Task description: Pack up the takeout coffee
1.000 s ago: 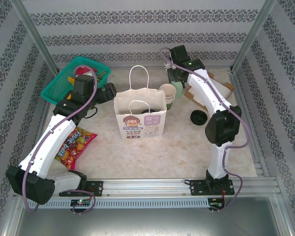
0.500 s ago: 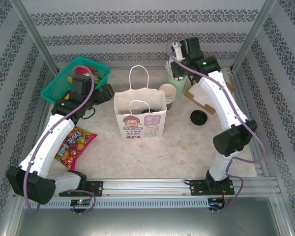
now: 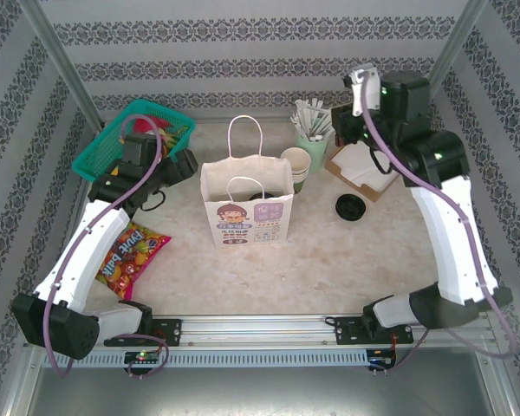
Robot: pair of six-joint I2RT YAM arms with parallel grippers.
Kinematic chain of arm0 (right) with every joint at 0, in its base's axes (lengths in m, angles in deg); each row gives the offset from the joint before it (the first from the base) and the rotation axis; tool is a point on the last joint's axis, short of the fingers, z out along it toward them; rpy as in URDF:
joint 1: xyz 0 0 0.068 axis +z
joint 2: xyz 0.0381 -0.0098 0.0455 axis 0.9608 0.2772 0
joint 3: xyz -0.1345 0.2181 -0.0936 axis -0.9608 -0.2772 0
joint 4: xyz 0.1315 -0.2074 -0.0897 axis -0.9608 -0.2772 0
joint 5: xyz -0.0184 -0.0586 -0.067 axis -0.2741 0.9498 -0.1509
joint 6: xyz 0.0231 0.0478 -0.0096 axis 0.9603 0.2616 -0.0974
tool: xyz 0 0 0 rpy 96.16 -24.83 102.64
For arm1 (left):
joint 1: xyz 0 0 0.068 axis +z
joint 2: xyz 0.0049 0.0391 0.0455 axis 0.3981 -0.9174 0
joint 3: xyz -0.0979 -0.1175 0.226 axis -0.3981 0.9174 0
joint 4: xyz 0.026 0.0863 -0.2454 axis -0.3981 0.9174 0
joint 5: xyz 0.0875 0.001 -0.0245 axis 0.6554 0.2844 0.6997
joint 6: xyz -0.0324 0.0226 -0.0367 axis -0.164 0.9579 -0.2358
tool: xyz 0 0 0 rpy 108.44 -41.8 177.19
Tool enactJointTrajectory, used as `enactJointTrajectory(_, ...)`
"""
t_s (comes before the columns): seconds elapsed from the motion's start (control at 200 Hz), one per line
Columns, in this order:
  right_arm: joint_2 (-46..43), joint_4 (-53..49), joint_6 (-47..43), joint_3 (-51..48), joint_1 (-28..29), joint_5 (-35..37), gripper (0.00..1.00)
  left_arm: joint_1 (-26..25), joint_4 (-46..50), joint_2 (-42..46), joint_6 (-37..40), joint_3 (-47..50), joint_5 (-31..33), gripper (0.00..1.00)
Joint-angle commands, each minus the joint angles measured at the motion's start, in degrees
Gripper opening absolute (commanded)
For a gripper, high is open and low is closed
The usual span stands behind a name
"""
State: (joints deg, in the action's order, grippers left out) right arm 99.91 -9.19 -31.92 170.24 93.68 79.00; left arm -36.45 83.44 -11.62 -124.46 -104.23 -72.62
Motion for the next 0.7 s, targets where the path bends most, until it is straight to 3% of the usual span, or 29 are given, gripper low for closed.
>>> enactJointTrajectory(0.0, -3.27, -9.06, 5.76, 1.29, -2.05, -10.77, 0.0, 0.77, 3.18, -1.13, 1.76, -2.01, -2.24, 1.0)
enactJointTrajectory(0.235, -6.94, -14.72, 11.65, -0.71, -2.79, -38.08, 0.0, 0.67, 7.63, -2.96, 4.31, -3.85, -4.19, 1.0)
enactJointTrajectory(0.405, -5.03, -14.26, 9.85, -3.87, -0.28, -34.28, 0.0, 0.67, 8.18, -1.58, 2.45, -2.42, 0.24, 1.0)
enactJointTrajectory(0.694, 8.19, -13.52, 4.88, 1.99, 4.47, -32.95, 0.0, 0.69, 7.29, -0.45, 1.26, -0.66, 0.25, 1.0)
